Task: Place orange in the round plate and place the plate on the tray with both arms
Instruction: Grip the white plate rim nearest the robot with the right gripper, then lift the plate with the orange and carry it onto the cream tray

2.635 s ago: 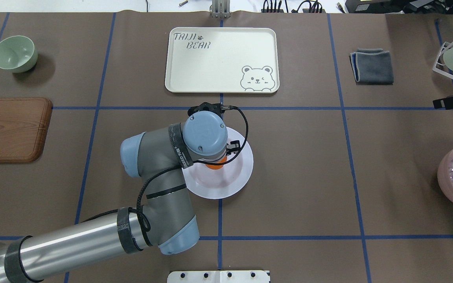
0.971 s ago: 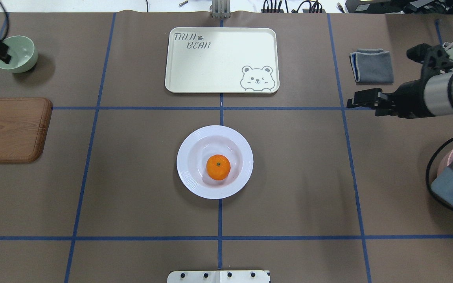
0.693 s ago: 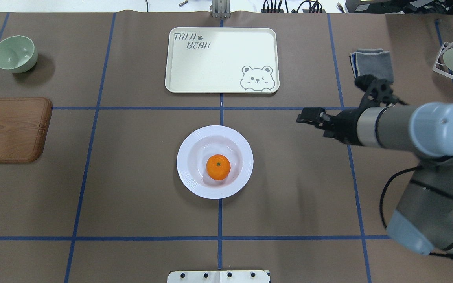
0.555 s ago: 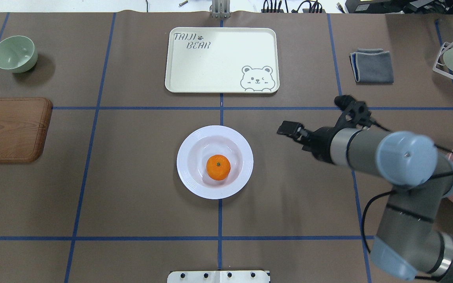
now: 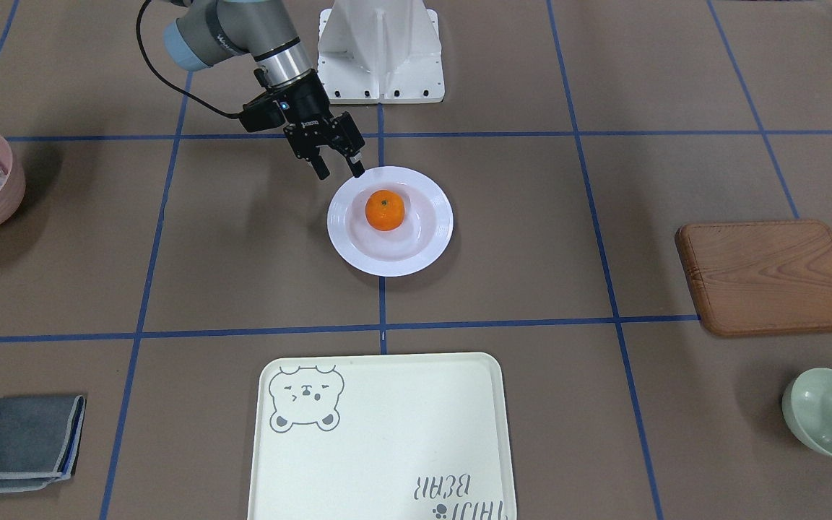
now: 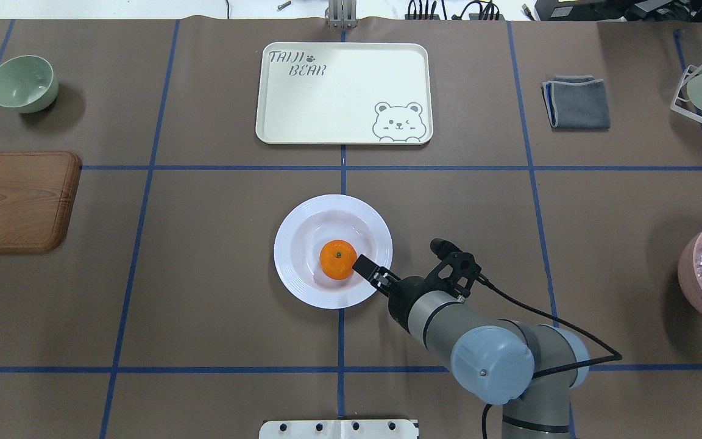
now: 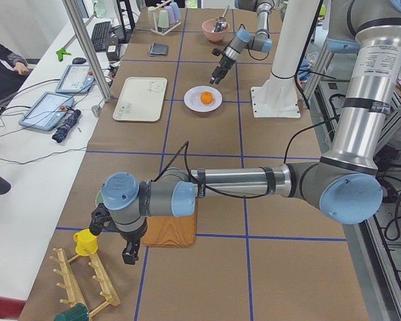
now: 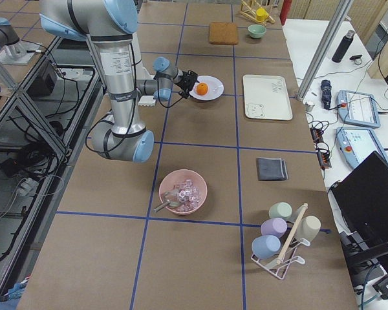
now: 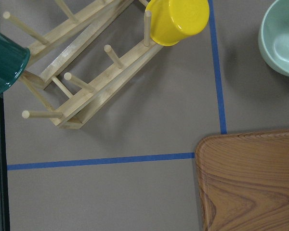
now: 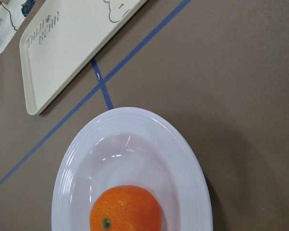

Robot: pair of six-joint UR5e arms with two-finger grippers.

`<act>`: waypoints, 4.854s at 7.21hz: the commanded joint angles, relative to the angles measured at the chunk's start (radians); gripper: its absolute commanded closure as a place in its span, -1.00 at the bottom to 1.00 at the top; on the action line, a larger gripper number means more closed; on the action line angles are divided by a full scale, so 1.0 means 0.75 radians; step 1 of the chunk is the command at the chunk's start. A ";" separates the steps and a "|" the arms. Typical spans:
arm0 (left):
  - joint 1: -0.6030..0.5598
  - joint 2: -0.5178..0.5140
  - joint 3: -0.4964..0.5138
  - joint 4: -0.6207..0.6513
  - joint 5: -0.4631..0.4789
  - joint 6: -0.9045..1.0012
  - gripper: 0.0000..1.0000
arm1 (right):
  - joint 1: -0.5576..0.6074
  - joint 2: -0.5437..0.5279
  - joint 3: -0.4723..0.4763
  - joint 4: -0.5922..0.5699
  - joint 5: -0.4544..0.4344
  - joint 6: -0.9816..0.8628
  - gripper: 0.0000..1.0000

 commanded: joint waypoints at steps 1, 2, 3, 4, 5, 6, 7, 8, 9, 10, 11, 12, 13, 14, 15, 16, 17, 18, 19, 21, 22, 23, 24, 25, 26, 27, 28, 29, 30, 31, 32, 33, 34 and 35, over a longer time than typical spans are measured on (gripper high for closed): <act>-0.001 0.009 -0.002 0.004 0.000 0.000 -0.98 | -0.002 0.081 -0.121 -0.003 -0.029 0.005 -0.90; -0.001 0.009 0.000 0.004 0.000 -0.004 -0.98 | 0.002 0.083 -0.148 -0.001 -0.029 0.005 -0.90; 0.001 0.009 0.000 0.004 -0.002 -0.004 -0.98 | 0.012 0.087 -0.148 -0.001 -0.027 0.005 -0.89; 0.001 0.009 0.000 0.000 -0.002 -0.004 -0.98 | 0.033 0.125 -0.164 -0.001 -0.027 0.013 -0.64; -0.001 0.009 -0.002 0.000 -0.002 -0.004 -0.98 | 0.045 0.152 -0.209 0.001 -0.025 0.048 -0.13; 0.001 0.009 -0.002 0.000 -0.002 -0.008 -0.98 | 0.051 0.160 -0.218 0.001 -0.023 0.048 0.22; 0.001 0.009 0.000 0.000 -0.002 -0.010 -0.98 | 0.051 0.159 -0.218 0.005 -0.021 0.044 0.32; 0.001 0.009 -0.002 -0.002 -0.002 -0.012 -0.98 | 0.057 0.148 -0.201 0.009 -0.017 0.040 0.30; 0.001 0.009 0.000 -0.008 -0.002 -0.012 -0.98 | 0.061 0.142 -0.191 0.009 -0.015 0.034 0.28; 0.001 0.009 0.002 -0.010 -0.002 -0.012 -0.98 | 0.066 0.138 -0.171 0.005 -0.013 0.032 0.21; 0.001 0.009 0.002 -0.010 -0.002 -0.012 -0.98 | 0.066 0.116 -0.132 -0.003 -0.005 0.032 0.18; 0.001 0.009 0.002 -0.015 -0.002 -0.012 -0.98 | 0.072 0.109 -0.132 -0.003 -0.005 0.032 0.17; 0.001 0.009 0.002 -0.015 -0.002 -0.012 -0.98 | 0.074 0.111 -0.144 -0.017 -0.007 0.032 0.12; 0.001 0.009 0.002 -0.015 -0.002 -0.012 -0.98 | 0.070 0.122 -0.172 -0.042 -0.009 0.030 -0.05; 0.001 0.009 0.004 -0.015 -0.002 -0.012 -0.98 | 0.070 0.140 -0.209 -0.040 -0.009 0.030 -0.25; 0.001 0.009 0.008 -0.015 -0.002 -0.012 -0.98 | 0.068 0.160 -0.209 -0.042 -0.009 0.032 -0.31; 0.001 0.009 0.008 -0.017 -0.002 -0.010 -0.98 | 0.070 0.187 -0.230 -0.044 -0.011 0.042 -0.29; 0.001 0.009 0.010 -0.017 -0.002 -0.010 -0.98 | 0.070 0.207 -0.266 -0.040 -0.015 0.046 -0.24; 0.003 0.013 0.012 -0.017 -0.002 -0.010 -0.98 | 0.070 0.228 -0.285 -0.042 -0.015 0.046 -0.11; 0.003 0.018 0.012 -0.019 -0.002 -0.010 -0.98 | 0.070 0.273 -0.334 -0.044 -0.015 0.044 -0.07; 0.003 0.018 0.012 -0.019 -0.004 -0.010 -0.98 | 0.070 0.273 -0.348 -0.046 -0.015 0.038 0.06; 0.003 0.018 0.012 -0.019 -0.002 -0.010 -0.98 | 0.070 0.273 -0.357 -0.044 -0.015 0.030 0.50; 0.003 0.018 0.012 -0.019 -0.002 -0.010 -0.98 | 0.070 0.275 -0.355 -0.046 -0.011 0.030 0.99; 0.003 0.018 0.012 -0.019 -0.004 -0.010 -0.98 | 0.070 0.275 -0.343 -0.046 -0.005 0.028 1.00; 0.003 0.018 0.012 -0.019 -0.004 -0.010 -0.98 | 0.084 0.265 -0.298 -0.050 0.009 0.021 1.00; 0.003 0.018 0.012 -0.019 -0.002 -0.014 -0.98 | 0.098 0.253 -0.202 -0.119 0.042 0.021 1.00; 0.003 0.018 0.010 -0.019 -0.004 -0.014 -0.98 | 0.102 0.242 -0.122 -0.156 0.042 0.023 1.00; 0.003 0.018 0.010 -0.019 -0.004 -0.014 -0.98 | 0.106 0.240 -0.105 -0.157 0.038 0.030 1.00; 0.003 0.018 0.010 -0.019 -0.004 -0.014 -0.98 | 0.125 0.238 -0.103 -0.149 0.038 0.034 1.00; 0.003 0.018 0.010 -0.019 -0.004 -0.014 -0.98 | 0.147 0.238 -0.103 -0.144 0.038 0.038 1.00; 0.003 0.018 0.008 -0.019 -0.004 -0.014 -0.98 | 0.174 0.238 -0.103 -0.140 0.042 0.054 1.00; 0.003 0.018 0.006 -0.019 -0.004 -0.014 -0.98 | 0.202 0.236 -0.103 -0.126 0.042 0.074 1.00; 0.003 0.018 0.006 -0.019 -0.004 -0.014 -0.98 | 0.215 0.202 -0.103 -0.037 0.042 0.083 1.00; 0.003 0.018 0.004 -0.019 -0.004 -0.014 -0.98 | 0.243 0.191 -0.103 0.013 0.046 0.081 1.00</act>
